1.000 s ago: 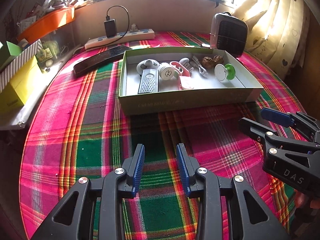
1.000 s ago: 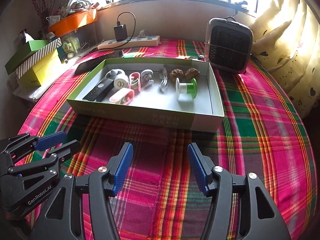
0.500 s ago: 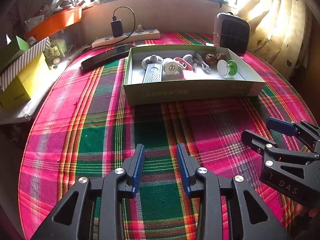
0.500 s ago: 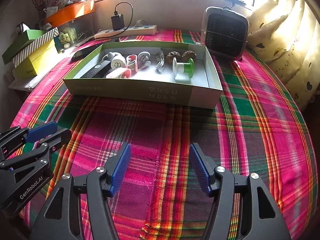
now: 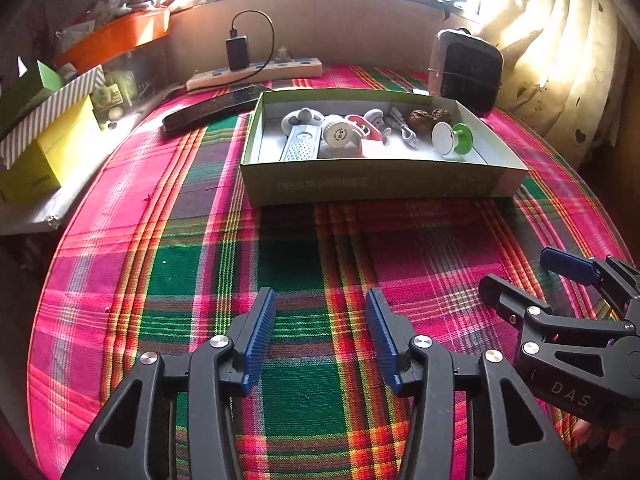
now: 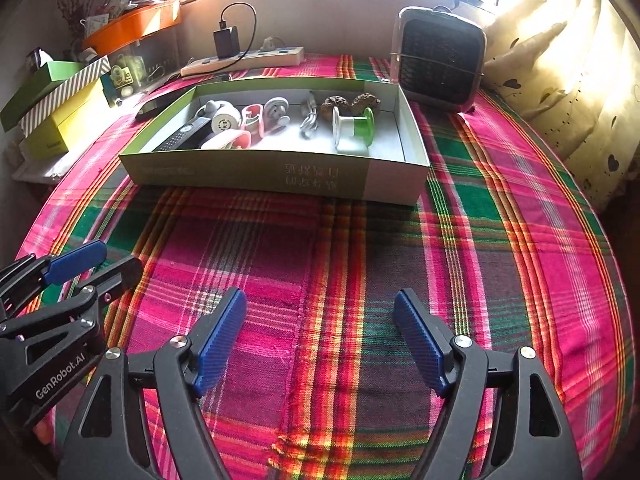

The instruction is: Organize objects

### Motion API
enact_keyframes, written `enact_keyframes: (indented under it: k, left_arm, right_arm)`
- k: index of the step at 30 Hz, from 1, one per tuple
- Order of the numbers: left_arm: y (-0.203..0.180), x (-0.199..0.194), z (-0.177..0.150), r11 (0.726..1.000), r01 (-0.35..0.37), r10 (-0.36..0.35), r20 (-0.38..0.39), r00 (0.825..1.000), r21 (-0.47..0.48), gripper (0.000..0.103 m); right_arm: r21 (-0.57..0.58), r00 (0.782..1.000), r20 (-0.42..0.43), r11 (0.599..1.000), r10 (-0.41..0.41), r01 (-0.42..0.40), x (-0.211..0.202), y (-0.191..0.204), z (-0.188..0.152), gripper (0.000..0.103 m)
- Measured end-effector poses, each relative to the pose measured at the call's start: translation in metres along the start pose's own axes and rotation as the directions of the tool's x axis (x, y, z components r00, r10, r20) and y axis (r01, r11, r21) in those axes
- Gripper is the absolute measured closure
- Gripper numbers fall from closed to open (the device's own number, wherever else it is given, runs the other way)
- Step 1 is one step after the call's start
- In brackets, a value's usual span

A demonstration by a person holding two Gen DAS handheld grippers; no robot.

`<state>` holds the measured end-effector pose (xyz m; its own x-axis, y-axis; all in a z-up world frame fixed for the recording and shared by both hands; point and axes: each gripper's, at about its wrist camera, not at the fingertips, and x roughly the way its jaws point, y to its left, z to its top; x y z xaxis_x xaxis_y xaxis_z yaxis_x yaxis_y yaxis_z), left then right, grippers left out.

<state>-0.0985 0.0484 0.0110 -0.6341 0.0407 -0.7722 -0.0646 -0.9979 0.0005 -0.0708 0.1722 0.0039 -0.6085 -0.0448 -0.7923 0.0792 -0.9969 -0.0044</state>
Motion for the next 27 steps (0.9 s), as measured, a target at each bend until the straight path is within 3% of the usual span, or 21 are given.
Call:
enact_keyframes:
  k: [27]
  left_arm:
    - [0.0004,-0.0004,-0.0006,1.000,-0.008,0.008,0.001,1.000,-0.006,0.054]
  right_arm:
    - [-0.005,1.000,-0.002,1.000,0.001,-0.001,0.0016,0.0025,0.0009,0.023]
